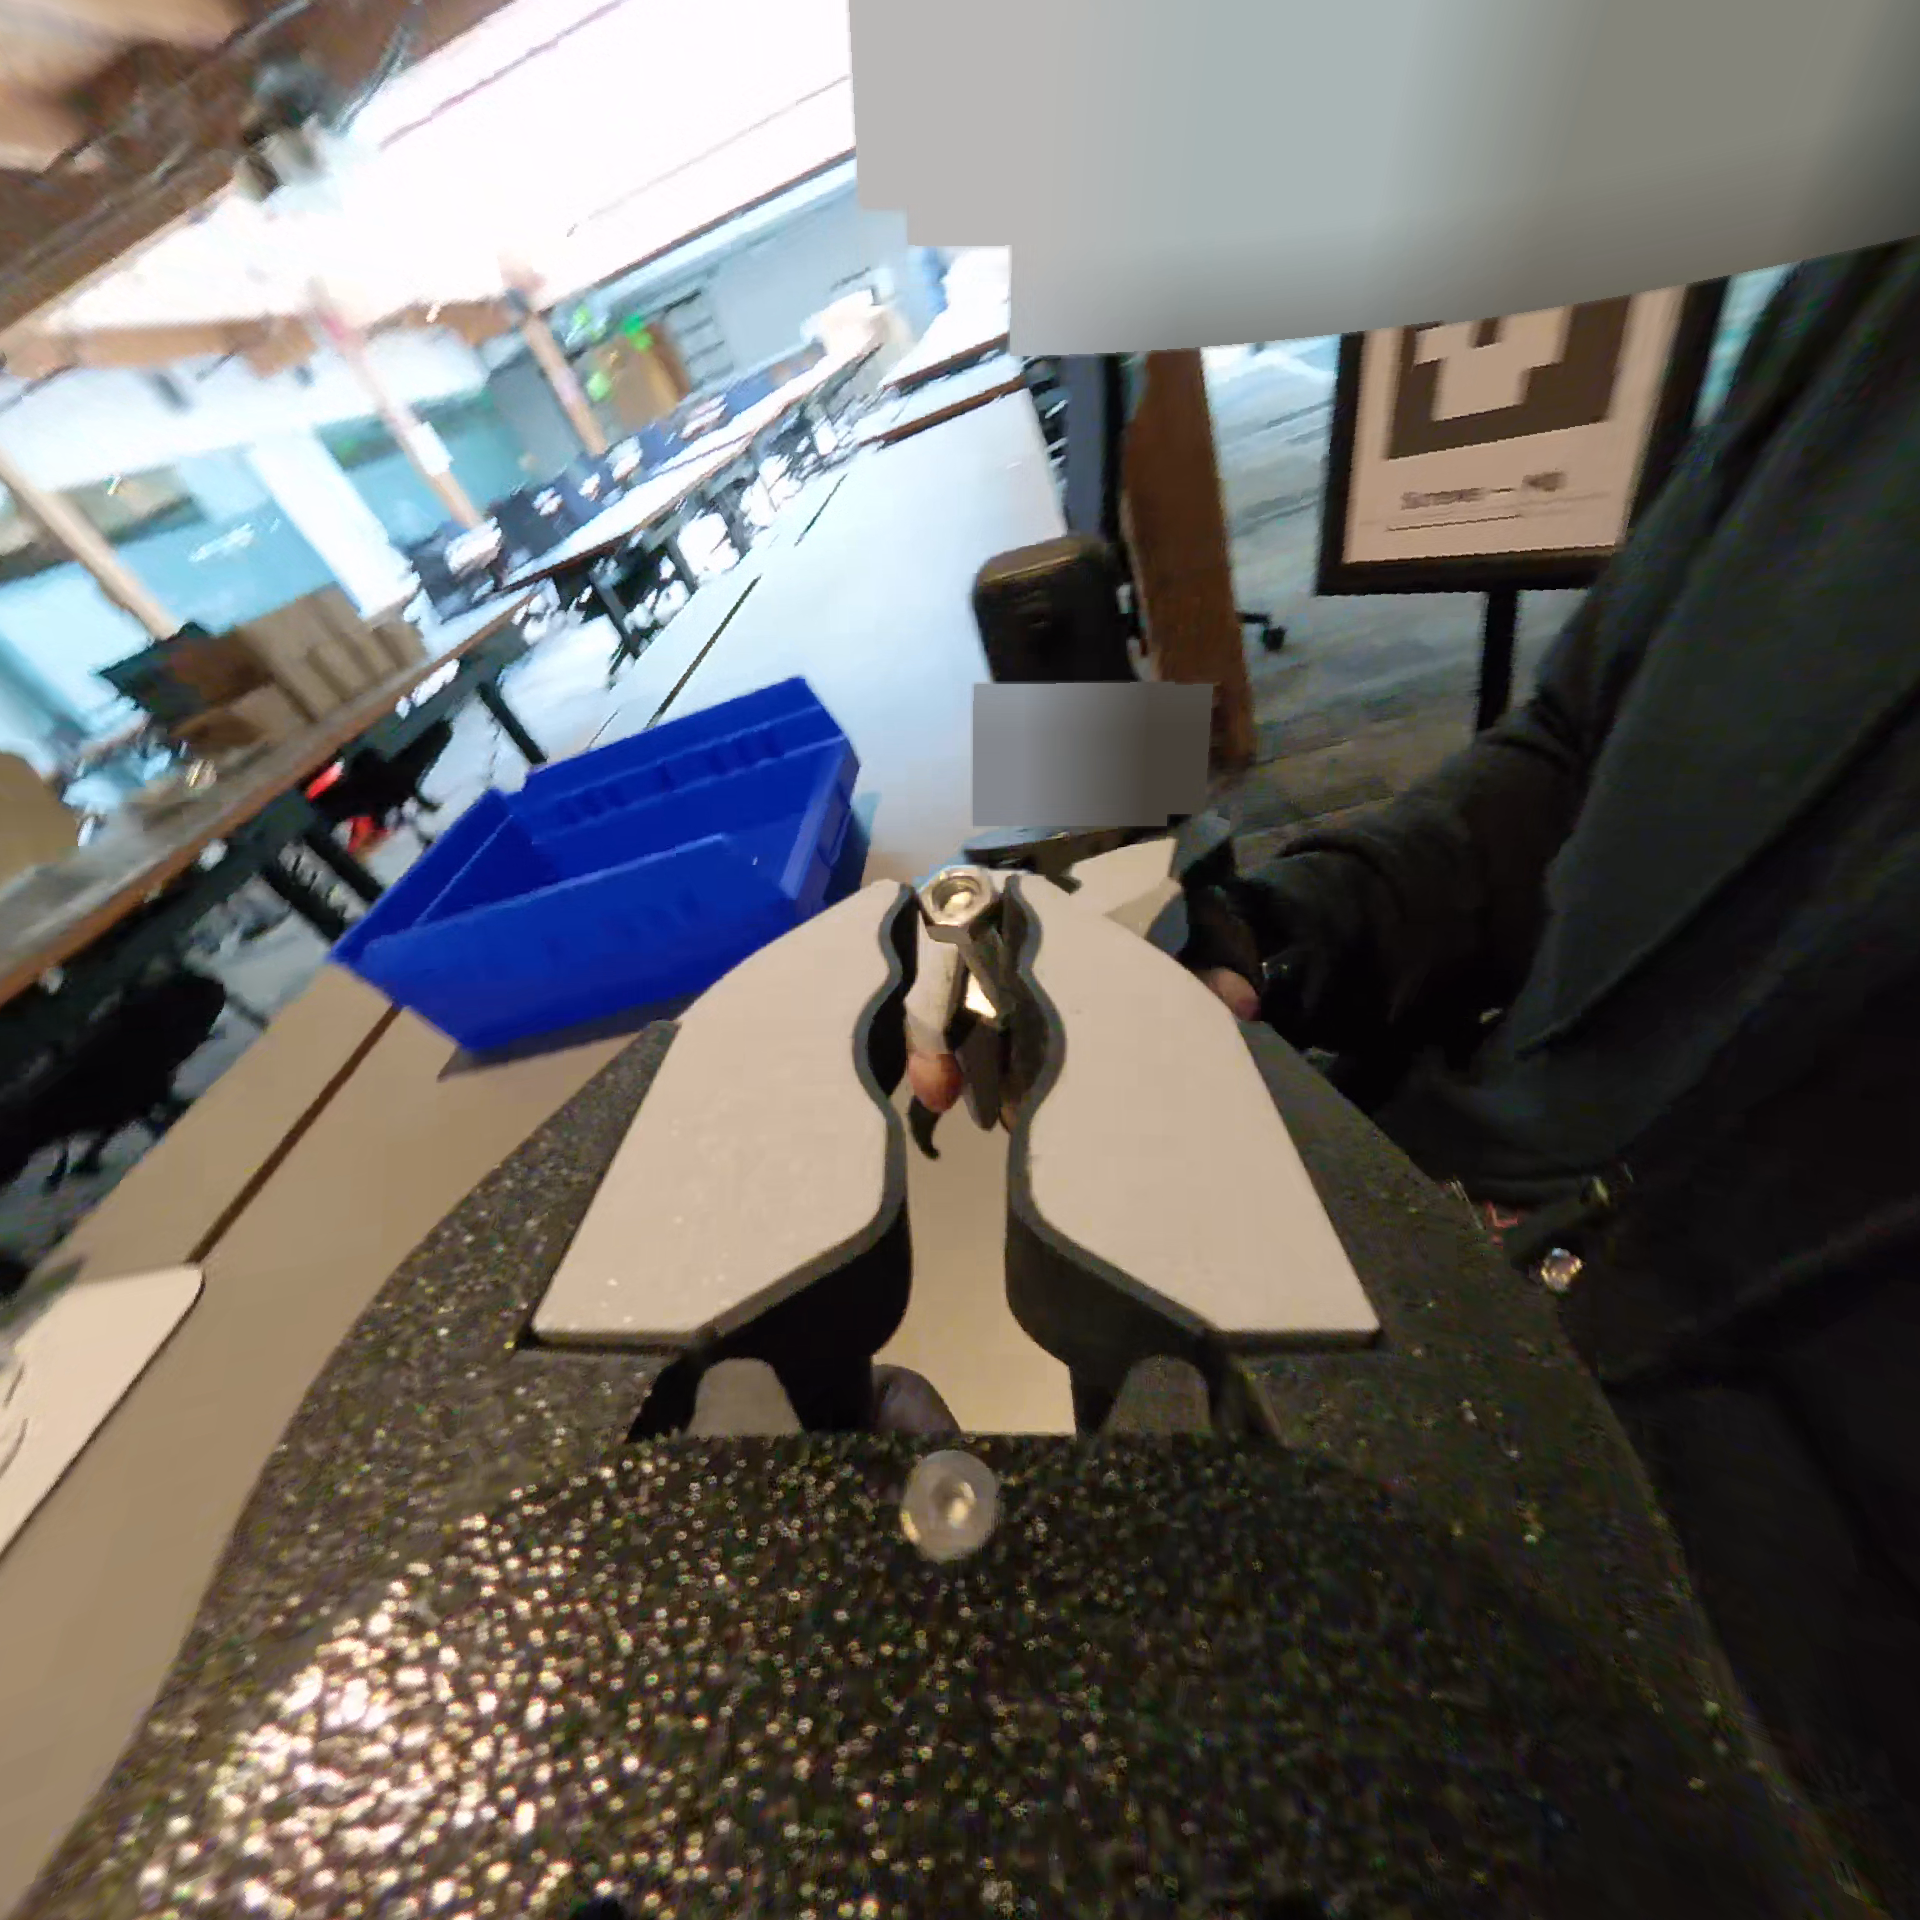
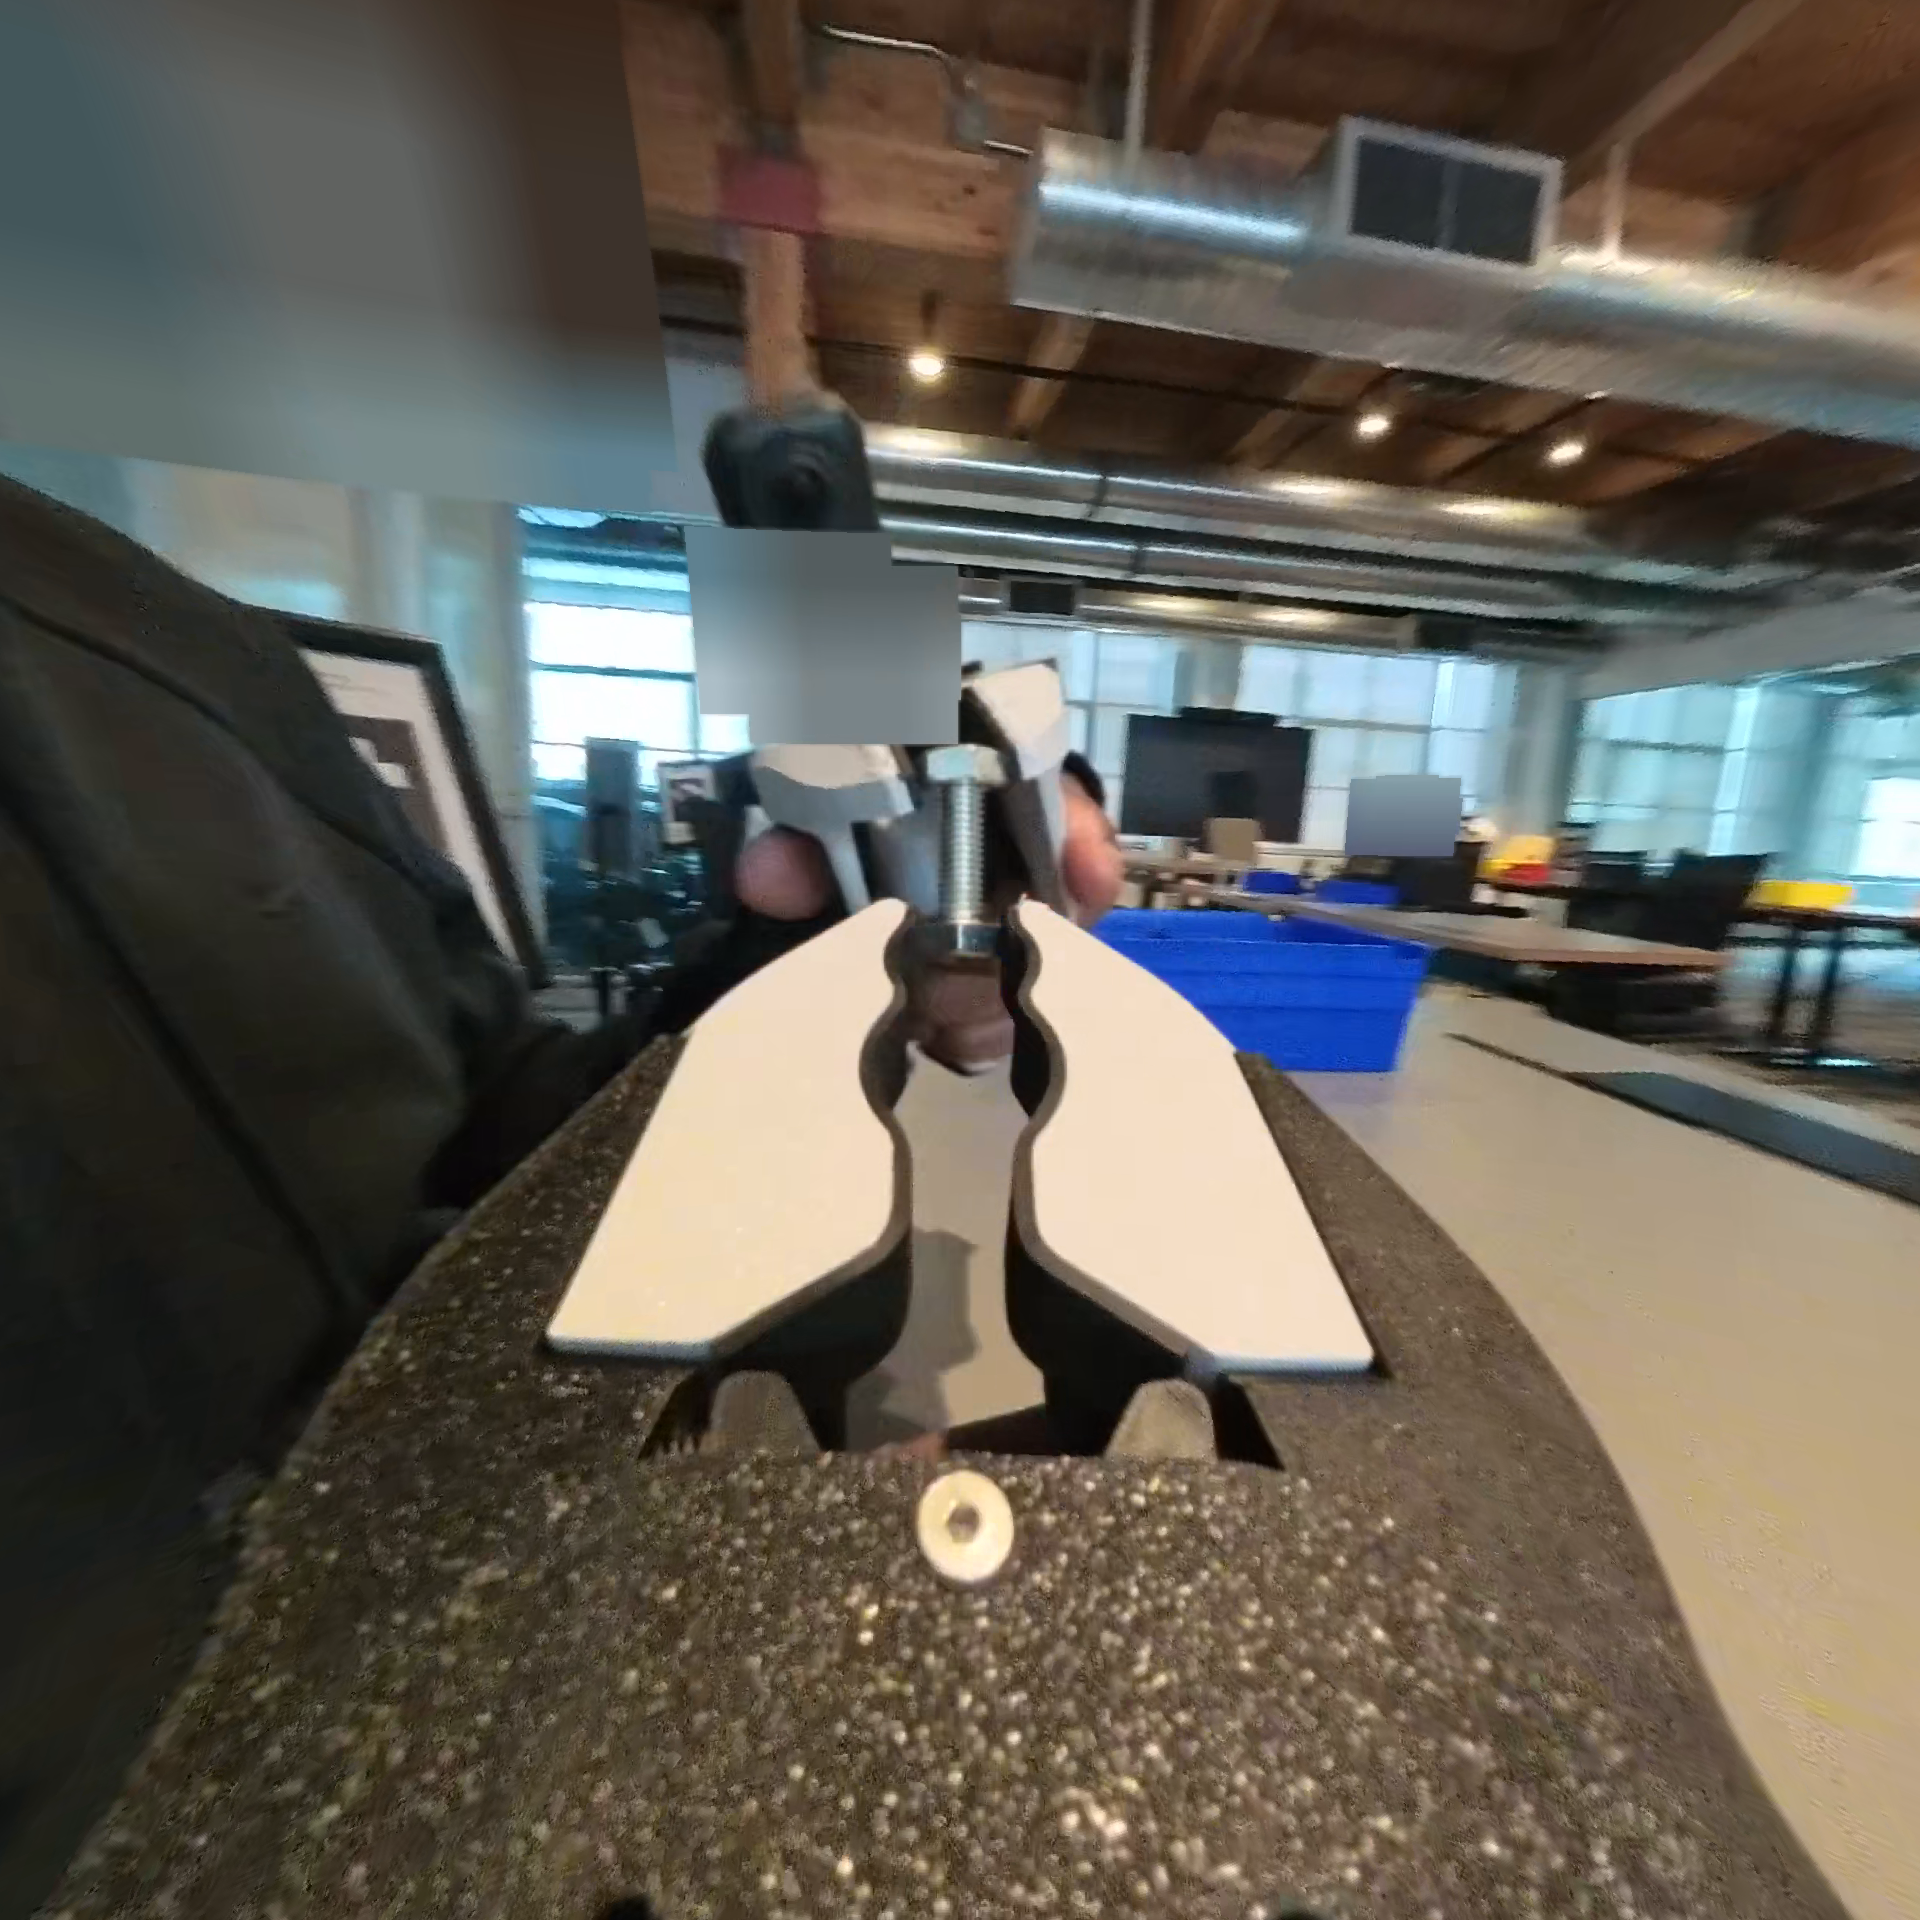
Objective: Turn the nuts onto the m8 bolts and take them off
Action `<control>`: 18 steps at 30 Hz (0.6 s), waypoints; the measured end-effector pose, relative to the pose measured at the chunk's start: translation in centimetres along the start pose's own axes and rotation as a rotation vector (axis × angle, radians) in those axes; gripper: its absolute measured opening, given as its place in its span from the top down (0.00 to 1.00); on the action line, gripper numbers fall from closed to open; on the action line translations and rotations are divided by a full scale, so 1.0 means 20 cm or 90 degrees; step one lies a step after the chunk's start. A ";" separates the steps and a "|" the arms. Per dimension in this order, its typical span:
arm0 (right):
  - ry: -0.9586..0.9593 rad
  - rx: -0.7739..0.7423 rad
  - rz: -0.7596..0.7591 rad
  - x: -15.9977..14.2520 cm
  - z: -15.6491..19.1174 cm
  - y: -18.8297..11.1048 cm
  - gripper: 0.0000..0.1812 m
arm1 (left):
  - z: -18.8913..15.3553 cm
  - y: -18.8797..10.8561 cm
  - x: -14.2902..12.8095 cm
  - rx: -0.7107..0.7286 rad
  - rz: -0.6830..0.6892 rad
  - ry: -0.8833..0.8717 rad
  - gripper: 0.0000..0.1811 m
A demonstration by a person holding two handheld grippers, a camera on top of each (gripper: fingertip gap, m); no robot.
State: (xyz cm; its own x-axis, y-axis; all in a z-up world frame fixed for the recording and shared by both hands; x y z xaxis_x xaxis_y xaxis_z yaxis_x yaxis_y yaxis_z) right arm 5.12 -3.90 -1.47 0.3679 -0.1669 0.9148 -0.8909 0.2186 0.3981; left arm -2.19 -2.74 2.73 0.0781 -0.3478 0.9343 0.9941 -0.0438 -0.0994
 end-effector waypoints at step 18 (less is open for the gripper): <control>-0.215 -0.241 0.044 0.01 -0.11 -0.03 0.92 | 0.13 -0.05 0.02 0.166 0.058 -0.231 0.84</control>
State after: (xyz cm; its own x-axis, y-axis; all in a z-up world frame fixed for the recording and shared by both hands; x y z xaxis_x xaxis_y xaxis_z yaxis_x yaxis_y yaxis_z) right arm 6.35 -1.98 -1.33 0.1492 -0.4277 0.8915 -0.7279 0.5627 0.3918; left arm -2.87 -0.45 3.98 0.1410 0.0137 0.9899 0.9641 0.2254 -0.1404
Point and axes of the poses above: each gripper's, where its closed fingertips meet, y out along the fingers, x out of its top, z = x × y across the jaws, the point moved 5 cm from there along -y, back along the fingers, and after that the axes turned 2 degrees about x, right-handed, at the moved point
